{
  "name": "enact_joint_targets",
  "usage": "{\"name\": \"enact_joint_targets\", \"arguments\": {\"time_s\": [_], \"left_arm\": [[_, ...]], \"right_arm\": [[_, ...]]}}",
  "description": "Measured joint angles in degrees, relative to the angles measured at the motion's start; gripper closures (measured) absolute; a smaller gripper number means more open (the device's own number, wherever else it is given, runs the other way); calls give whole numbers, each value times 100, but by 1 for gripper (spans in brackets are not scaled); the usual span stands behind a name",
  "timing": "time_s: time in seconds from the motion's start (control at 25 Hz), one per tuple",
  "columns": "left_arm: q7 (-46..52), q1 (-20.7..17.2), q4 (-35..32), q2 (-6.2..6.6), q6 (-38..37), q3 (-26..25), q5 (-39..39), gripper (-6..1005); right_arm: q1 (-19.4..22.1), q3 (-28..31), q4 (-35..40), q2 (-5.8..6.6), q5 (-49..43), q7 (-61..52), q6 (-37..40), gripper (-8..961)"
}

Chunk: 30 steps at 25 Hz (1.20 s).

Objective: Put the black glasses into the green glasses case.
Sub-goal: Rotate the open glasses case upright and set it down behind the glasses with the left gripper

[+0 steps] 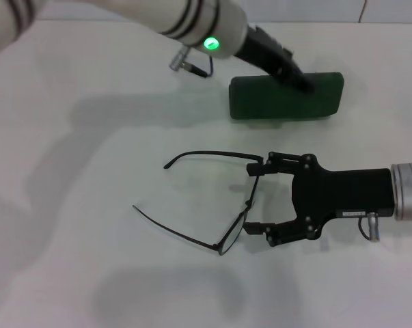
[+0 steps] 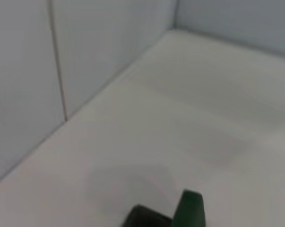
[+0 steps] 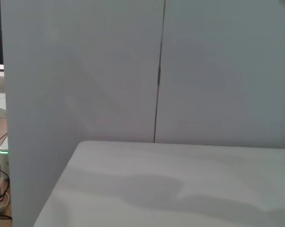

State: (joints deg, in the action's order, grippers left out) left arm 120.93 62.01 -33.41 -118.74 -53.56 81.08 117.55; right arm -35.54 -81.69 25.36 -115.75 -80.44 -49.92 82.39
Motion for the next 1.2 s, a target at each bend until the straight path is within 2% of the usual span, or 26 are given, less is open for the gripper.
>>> {"name": "enact_joint_targets", "arguments": {"time_s": [0.12,0.24,0.64,0.96,1.2], "left_arm": [[207,264,159,-118,22,29,542,215],[449,398,159,-159,100,46,833,215],[519,493,203,-155,399,82,1195,214],[773,505,237,-160,615,864,1246,214],[776,530,238,-170,725,950,1252,214]], "right_arm": [[18,-3,-8,3,-3,10,-9,69],[21,-4,-18,3,-15,68,-19,69],[30,-19,-103,-9,-25,154,-20,68],[20,-22,-143,-9,-25,157,-17,68],[1,-22,-146,-9,-25,158,-13,68]]}}
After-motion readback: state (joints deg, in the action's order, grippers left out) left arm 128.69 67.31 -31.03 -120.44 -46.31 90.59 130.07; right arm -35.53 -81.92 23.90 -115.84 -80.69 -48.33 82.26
